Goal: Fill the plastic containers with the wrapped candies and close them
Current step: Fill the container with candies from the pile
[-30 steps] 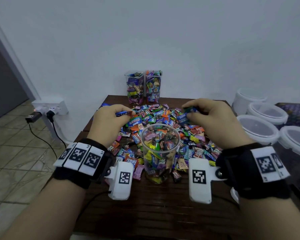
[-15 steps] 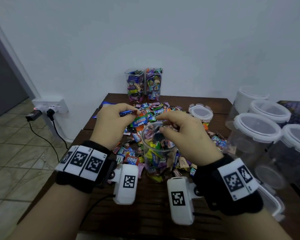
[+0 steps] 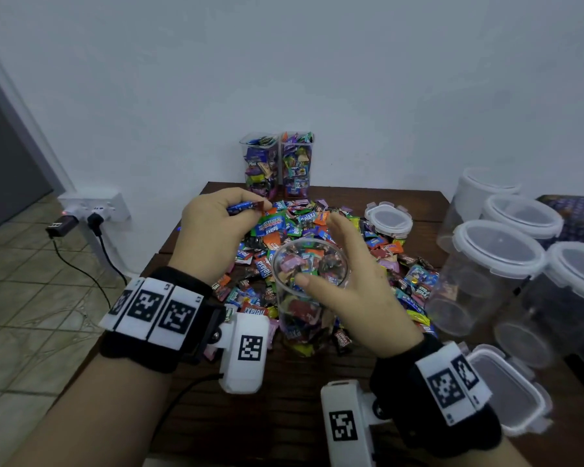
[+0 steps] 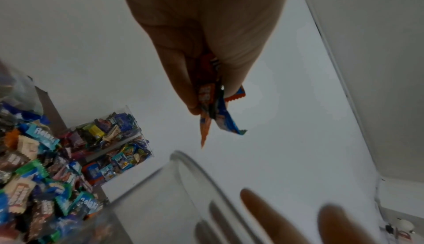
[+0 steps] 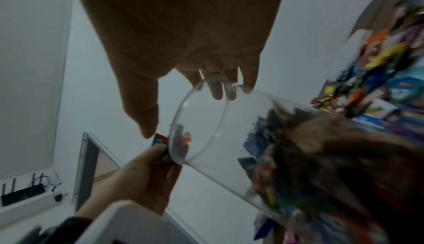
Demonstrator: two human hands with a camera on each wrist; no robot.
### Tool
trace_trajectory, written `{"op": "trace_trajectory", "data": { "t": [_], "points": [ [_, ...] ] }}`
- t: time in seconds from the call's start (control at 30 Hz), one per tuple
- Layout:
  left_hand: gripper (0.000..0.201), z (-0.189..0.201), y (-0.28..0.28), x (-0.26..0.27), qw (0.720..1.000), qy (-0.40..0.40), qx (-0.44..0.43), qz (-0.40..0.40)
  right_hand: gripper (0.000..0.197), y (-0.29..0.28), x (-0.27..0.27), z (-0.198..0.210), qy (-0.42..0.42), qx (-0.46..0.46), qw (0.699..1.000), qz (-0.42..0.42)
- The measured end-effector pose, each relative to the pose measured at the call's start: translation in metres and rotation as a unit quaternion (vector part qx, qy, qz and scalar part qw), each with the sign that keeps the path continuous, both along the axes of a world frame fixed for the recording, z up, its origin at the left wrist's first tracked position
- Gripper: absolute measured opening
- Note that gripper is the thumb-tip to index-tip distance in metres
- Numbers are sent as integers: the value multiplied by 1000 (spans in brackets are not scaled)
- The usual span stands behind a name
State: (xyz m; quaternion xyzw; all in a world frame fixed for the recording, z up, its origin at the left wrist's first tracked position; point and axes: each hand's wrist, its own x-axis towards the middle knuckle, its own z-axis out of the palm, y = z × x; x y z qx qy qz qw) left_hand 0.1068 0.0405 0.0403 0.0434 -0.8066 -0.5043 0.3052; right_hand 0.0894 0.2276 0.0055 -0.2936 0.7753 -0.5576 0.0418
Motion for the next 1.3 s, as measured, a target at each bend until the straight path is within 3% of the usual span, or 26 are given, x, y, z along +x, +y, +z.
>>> {"op": "trace_trajectory", "data": {
  "t": [0.07, 0.2, 0.47, 0.6, 0.97, 1.17, 1.3],
  "points": [
    [30, 4, 3, 1, 1000, 10, 2, -5, 103, 0, 3, -12, -52, -35, 998, 4],
    [30, 7, 16, 1, 998, 21, 42, -46, 115, -4, 5, -32, -96, -83, 992, -2],
    [32, -6, 33, -1, 995, -39, -43, -87, 94, -5, 3, -38, -92, -84, 992, -18],
    [33, -8, 36, 1, 992, -53, -73, -94, 97, -6, 2, -40, -85, -82, 993, -26],
    [25, -5, 40, 5, 985, -61, -17, -160, 89, -5, -1, -43, -79, -81, 993, -20],
    [25, -8, 25, 10, 996, -6, 32, -89, 94, -3, 0, -42, -75, -63, 995, -30],
    [24, -29, 0, 11, 996, -78, 34, -23, 112, 4, -8, -47, -92, 0, 996, 14]
  ]
}}
